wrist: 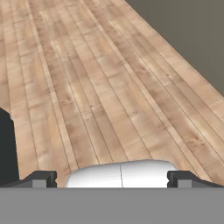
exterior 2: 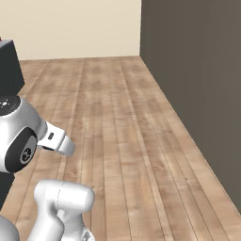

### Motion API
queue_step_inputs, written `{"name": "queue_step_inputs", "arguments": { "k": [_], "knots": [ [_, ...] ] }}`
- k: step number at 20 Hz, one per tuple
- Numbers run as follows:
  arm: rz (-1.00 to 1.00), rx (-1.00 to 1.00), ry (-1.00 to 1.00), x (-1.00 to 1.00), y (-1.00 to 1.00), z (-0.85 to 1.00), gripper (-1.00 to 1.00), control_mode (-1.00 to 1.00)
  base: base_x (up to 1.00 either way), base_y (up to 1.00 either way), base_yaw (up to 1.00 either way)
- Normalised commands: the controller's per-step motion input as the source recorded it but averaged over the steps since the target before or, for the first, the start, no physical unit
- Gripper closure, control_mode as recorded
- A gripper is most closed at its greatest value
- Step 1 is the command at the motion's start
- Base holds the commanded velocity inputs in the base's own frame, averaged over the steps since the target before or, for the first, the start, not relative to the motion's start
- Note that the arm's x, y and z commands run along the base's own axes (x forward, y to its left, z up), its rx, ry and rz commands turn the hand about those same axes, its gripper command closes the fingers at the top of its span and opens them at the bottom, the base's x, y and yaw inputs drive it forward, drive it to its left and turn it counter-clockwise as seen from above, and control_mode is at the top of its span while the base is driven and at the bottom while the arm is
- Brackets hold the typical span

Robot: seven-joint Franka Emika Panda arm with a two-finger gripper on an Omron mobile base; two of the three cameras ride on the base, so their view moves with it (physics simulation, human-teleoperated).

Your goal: Four empty soda cans are scattered around the kitchen. Gather all the cans and cluster them next to the stove for recycling.

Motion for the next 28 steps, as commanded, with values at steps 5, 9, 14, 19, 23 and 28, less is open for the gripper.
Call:
{"name": "queue_step_inputs", "arguments": {
  "k": [5, 9, 14, 19, 23, 28],
  "knots": [
    [0.0, 0.0, 0.0, 0.0, 0.0, 0.0, -1.0, 1.0, 1.0, 0.0, 0.02],
    [0.0, 0.0, 0.0, 0.0, 0.0, 0.0, -1.0, 1.0, 1.0, 0.01, 0.02],
    [0.0, 0.0, 0.0, 0.0, 0.0, 0.0, -1.0, 1.0, 1.0, 0.01, 0.03],
    [0.0, 0.0, 0.0, 0.0, 0.0, 0.0, -1.0, 1.0, 1.0, -0.01, 0.06],
    [0.0, 0.0, 0.0, 0.0, 0.0, 0.0, -1.0, 1.0, 1.0, -0.01, 0.18],
    [0.0, 0.0, 0.0, 0.0, 0.0, 0.0, -1.0, 1.0, 1.0, -0.01, 0.16]
  ]
}}
